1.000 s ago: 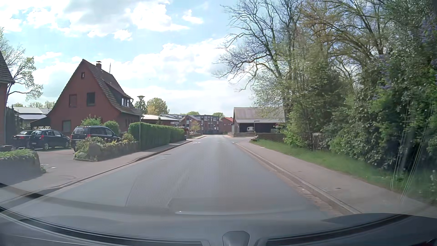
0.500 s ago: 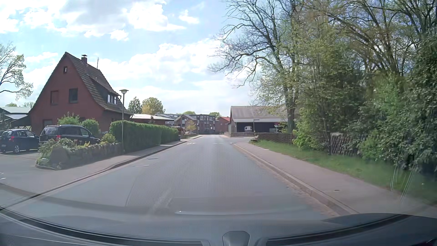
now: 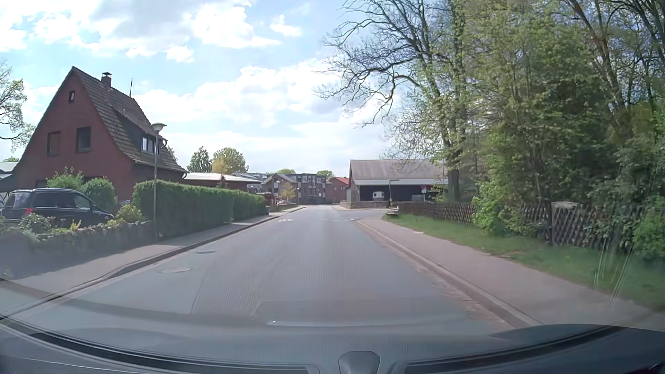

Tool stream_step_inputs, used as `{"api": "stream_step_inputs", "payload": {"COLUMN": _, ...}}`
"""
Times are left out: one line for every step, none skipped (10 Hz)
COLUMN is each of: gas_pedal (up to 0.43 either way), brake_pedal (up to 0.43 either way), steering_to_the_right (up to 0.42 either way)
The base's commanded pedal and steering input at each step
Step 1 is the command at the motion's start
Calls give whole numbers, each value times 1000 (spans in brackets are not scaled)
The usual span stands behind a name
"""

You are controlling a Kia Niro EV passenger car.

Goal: Follow the waypoints while adhering to traffic rules and regulations

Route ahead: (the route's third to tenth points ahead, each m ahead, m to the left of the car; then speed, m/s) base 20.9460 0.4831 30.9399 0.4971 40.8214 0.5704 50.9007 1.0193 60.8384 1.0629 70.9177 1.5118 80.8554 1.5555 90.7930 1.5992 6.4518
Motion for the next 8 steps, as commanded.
{"api": "stream_step_inputs", "payload": {"gas_pedal": 0, "brake_pedal": 0, "steering_to_the_right": -1}}
{"api": "stream_step_inputs", "payload": {"gas_pedal": 0, "brake_pedal": 12, "steering_to_the_right": -5}}
{"api": "stream_step_inputs", "payload": {"gas_pedal": 0, "brake_pedal": 12, "steering_to_the_right": -7}}
{"api": "stream_step_inputs", "payload": {"gas_pedal": 0, "brake_pedal": 18, "steering_to_the_right": -7}}
{"api": "stream_step_inputs", "payload": {"gas_pedal": 0, "brake_pedal": 24, "steering_to_the_right": -7}}
{"api": "stream_step_inputs", "payload": {"gas_pedal": 0, "brake_pedal": 37, "steering_to_the_right": -7}}
{"api": "stream_step_inputs", "payload": {"gas_pedal": 0, "brake_pedal": 67, "steering_to_the_right": -6}}
{"api": "stream_step_inputs", "payload": {"gas_pedal": 0, "brake_pedal": 85, "steering_to_the_right": -5}}
